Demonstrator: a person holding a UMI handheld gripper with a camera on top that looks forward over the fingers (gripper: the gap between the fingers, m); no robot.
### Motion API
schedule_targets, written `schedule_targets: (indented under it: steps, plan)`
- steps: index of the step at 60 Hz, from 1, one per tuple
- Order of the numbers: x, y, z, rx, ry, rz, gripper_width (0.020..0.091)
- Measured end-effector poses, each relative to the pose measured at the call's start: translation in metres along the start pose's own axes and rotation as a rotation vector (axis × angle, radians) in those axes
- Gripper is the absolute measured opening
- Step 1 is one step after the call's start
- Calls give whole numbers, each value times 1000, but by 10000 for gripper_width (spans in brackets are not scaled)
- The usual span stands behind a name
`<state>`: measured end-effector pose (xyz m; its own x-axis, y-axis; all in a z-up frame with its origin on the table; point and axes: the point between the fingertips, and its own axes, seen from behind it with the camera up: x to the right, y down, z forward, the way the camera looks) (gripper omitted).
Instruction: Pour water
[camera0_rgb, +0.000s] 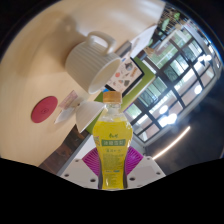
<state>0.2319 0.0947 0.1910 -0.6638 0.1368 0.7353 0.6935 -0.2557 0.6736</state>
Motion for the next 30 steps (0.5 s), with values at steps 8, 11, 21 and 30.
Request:
schedule_targets:
  steps: [8,11,21,30]
  plan:
    - [-9,-25,11,33,-20,-73,273]
    - [-12,-30,13,41,-25,-73,273]
    - [-11,-26,10,42,3,23,274]
    - [15,27,13,-36,79,638,272]
